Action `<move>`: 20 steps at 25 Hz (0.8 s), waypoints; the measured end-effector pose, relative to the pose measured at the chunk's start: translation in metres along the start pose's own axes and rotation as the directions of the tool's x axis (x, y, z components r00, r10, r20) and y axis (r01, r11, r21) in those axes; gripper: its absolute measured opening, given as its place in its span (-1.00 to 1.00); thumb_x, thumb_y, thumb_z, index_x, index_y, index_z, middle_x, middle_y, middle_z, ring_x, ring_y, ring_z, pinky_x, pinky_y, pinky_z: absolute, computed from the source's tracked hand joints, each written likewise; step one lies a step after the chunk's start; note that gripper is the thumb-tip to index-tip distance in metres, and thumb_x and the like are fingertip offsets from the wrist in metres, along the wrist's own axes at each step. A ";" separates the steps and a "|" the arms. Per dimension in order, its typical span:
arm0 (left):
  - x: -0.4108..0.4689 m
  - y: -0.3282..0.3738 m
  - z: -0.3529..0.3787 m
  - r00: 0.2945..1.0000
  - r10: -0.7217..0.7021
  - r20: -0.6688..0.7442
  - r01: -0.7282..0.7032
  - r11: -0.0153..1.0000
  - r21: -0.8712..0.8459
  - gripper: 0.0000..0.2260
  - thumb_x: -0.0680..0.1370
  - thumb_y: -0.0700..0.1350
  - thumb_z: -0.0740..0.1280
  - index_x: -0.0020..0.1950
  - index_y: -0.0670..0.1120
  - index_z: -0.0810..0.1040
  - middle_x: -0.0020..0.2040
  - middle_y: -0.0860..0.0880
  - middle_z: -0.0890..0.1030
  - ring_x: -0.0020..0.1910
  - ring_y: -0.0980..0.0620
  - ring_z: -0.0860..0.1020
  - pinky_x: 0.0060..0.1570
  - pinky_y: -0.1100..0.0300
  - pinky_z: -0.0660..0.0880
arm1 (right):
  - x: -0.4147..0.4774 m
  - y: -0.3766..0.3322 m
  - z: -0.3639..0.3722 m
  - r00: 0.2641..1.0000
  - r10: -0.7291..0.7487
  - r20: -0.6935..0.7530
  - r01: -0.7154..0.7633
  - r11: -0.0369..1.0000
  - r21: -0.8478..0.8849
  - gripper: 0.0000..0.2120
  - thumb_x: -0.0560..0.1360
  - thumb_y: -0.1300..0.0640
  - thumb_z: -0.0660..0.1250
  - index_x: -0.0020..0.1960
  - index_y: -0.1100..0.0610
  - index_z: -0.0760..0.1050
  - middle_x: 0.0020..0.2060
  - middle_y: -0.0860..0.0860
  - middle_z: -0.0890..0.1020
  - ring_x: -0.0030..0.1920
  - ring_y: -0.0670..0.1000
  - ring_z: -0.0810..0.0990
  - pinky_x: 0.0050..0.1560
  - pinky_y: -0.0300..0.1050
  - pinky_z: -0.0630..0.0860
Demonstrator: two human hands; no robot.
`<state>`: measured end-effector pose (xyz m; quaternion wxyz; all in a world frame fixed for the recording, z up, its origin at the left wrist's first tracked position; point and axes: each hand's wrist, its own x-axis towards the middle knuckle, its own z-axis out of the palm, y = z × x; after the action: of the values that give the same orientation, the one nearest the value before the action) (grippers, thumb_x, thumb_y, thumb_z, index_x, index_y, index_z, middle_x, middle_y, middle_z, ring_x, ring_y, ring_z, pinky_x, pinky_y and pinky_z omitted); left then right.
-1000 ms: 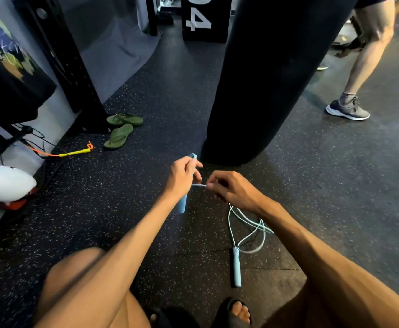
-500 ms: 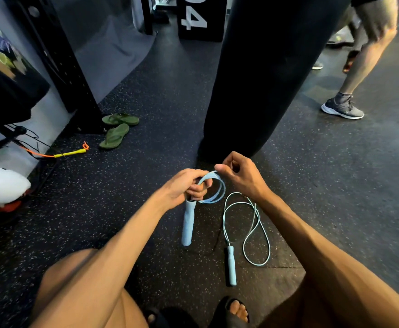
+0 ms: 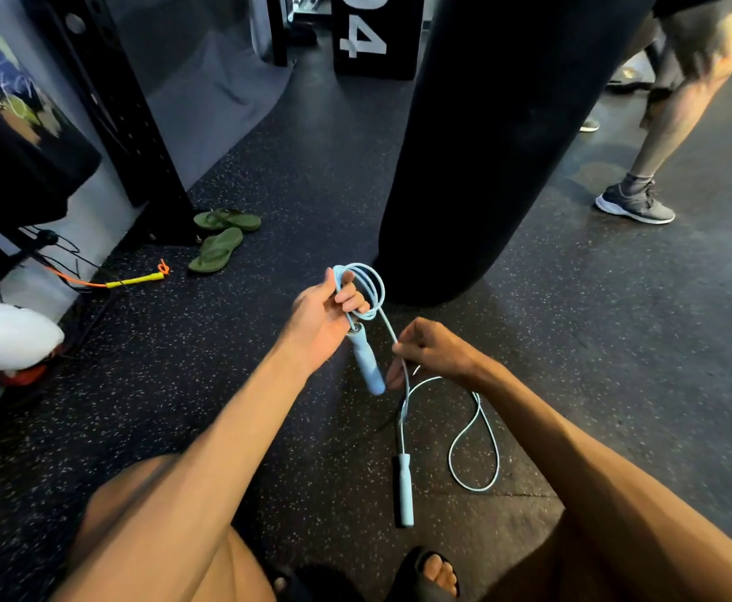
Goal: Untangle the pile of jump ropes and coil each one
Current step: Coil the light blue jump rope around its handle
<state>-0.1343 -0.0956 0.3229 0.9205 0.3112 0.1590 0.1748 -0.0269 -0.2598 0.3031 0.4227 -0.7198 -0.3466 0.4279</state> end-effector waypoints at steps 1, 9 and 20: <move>0.002 0.000 -0.002 0.998 0.033 -0.047 -0.033 0.999 -0.013 -0.70 0.70 -0.03 0.03 -0.07 -0.15 0.44 -0.41 0.03 0.31 -0.42 0.10 0.28 -0.18 0.20 0.30 | -0.002 -0.002 0.001 0.997 0.040 0.063 -0.040 0.999 -0.010 -0.89 0.64 0.24 0.21 0.05 0.28 0.31 -0.17 0.30 0.70 -0.22 0.18 0.71 -0.31 -0.07 0.61; 0.012 -0.006 -0.017 0.894 0.366 -0.259 -0.230 0.870 0.436 -0.68 0.68 -0.07 0.13 -0.14 -0.19 0.54 -0.43 -0.04 0.49 -0.45 0.01 0.51 -0.28 0.16 0.52 | -0.004 -0.005 0.007 0.988 -0.024 0.150 0.049 0.984 -0.169 -0.91 0.55 0.29 0.36 -0.05 0.27 0.44 -0.31 0.16 0.64 -0.39 0.02 0.60 -0.36 -0.15 0.55; -0.002 -0.028 -0.009 0.977 0.187 0.106 -0.138 0.167 0.976 -0.68 0.64 -0.04 0.23 -0.28 -0.09 0.51 -0.51 -0.02 0.50 -0.57 0.08 0.46 -0.53 0.26 0.39 | -0.007 -0.023 0.000 0.917 -0.394 -0.062 0.327 0.830 -0.452 -0.84 0.59 0.11 0.31 -0.12 0.13 0.58 -0.41 -0.12 0.46 -0.40 -0.16 0.39 -0.34 -0.27 0.31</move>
<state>-0.1336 -0.1130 0.2990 0.4829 0.8371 0.2177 0.1363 -0.0330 -0.2564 0.3264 0.3507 -0.7472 -0.5292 0.1965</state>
